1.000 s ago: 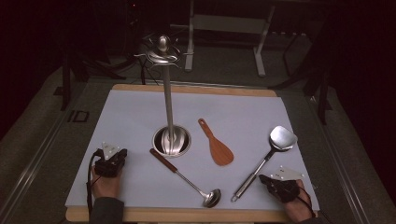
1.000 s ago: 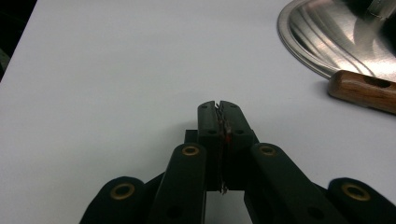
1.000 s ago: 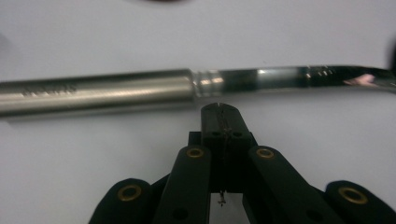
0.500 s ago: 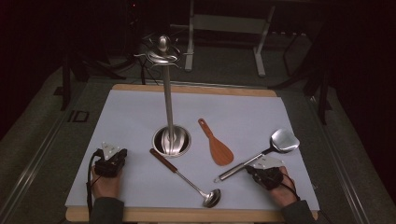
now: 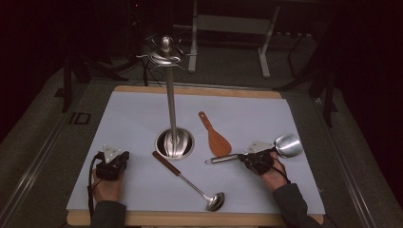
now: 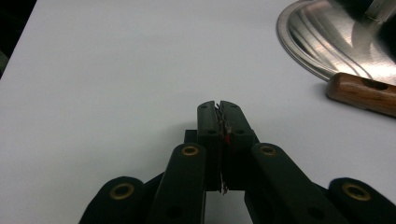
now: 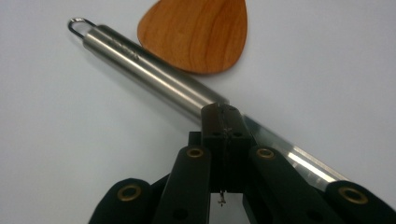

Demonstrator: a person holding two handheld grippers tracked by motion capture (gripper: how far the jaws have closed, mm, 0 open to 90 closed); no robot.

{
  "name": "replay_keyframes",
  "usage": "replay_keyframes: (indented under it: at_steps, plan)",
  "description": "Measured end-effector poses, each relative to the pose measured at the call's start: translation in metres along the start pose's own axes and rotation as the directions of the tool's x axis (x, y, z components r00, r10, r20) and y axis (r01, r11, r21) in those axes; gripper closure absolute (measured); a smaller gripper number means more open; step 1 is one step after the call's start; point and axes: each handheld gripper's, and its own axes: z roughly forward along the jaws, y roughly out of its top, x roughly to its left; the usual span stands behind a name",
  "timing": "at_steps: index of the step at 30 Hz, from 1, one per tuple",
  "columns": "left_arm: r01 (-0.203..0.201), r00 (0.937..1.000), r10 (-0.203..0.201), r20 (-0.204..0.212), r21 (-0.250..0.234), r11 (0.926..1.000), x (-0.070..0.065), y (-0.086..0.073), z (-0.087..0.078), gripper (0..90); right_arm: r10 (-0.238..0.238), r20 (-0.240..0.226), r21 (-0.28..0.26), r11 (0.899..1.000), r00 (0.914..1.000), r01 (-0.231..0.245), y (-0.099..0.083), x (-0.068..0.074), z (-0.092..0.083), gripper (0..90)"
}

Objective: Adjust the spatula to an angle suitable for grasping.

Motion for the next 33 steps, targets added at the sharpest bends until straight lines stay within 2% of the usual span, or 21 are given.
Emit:
replay_keyframes:
  at_steps: [7, 10, 12, 14, 15, 16, 20, 24, 28, 30, 33]
  plan:
    - [0.004, 1.0000, -0.004, 0.003, -0.004, 1.0000, 0.000, 0.000, 0.000, 87.6, -0.001, 0.003, 0.003, 1.000, 1.0000, 0.001, 0.018, -0.007, 0.012, 88.5]
    - [0.004, 1.0000, -0.004, 0.003, -0.004, 1.0000, 0.000, 0.000, 0.000, 87.5, 0.007, 0.002, -0.021, 1.000, 1.0000, -0.007, 0.022, -0.009, 0.012, 75.9]
    - [0.002, 1.0000, -0.002, 0.003, -0.002, 1.0000, 0.000, 0.000, 0.000, 87.4, -0.006, -0.021, -0.037, 0.999, 0.9998, 0.005, 0.025, -0.010, 0.012, 63.4]
    - [0.009, 1.0000, -0.009, 0.002, 0.000, 1.0000, 0.000, 0.000, 0.000, 87.2, -0.031, -0.055, -0.014, 0.999, 0.9980, 0.031, 0.028, -0.011, 0.015, 53.2]
    - [0.010, 0.9999, -0.010, 0.002, 0.001, 0.9999, 0.001, 0.000, 0.000, 87.1, -0.033, -0.078, 0.005, 0.999, 0.9964, 0.034, 0.030, -0.011, 0.018, 52.0]
    - [0.011, 0.9999, -0.011, 0.002, 0.001, 0.9999, 0.001, 0.000, 0.000, 87.1, -0.044, -0.066, 0.006, 0.999, 0.9968, 0.045, 0.030, -0.011, 0.020, 50.6]
    - [0.009, 1.0000, -0.009, 0.000, 0.002, 1.0000, 0.000, 0.000, 0.001, 87.0, -0.070, -0.099, 0.018, 0.997, 0.9926, 0.072, 0.034, -0.016, 0.027, 47.1]
    - [0.008, 1.0000, -0.008, 0.001, 0.007, 0.9999, 0.000, 0.000, 0.001, 86.7, -0.087, -0.144, 0.068, 0.993, 0.9857, 0.098, 0.037, -0.021, 0.034, 44.9]
    - [0.008, 1.0000, -0.008, -0.001, 0.006, 1.0000, 0.000, 0.000, 0.001, 86.5, -0.058, -0.195, 0.093, 0.993, 0.9790, 0.078, 0.039, -0.026, 0.038, 48.2]
    - [0.007, 1.0000, -0.007, -0.001, 0.007, 1.0000, 0.000, 0.000, 0.001, 86.4, -0.041, -0.201, 0.108, 0.992, 0.9786, 0.064, 0.038, -0.026, 0.039, 47.3]
    - [0.005, 1.0000, -0.005, -0.002, 0.006, 1.0000, 0.000, 0.000, 0.001, 86.3, -0.053, -0.191, 0.119, 0.990, 0.9801, 0.077, 0.040, -0.024, 0.038, 48.3]
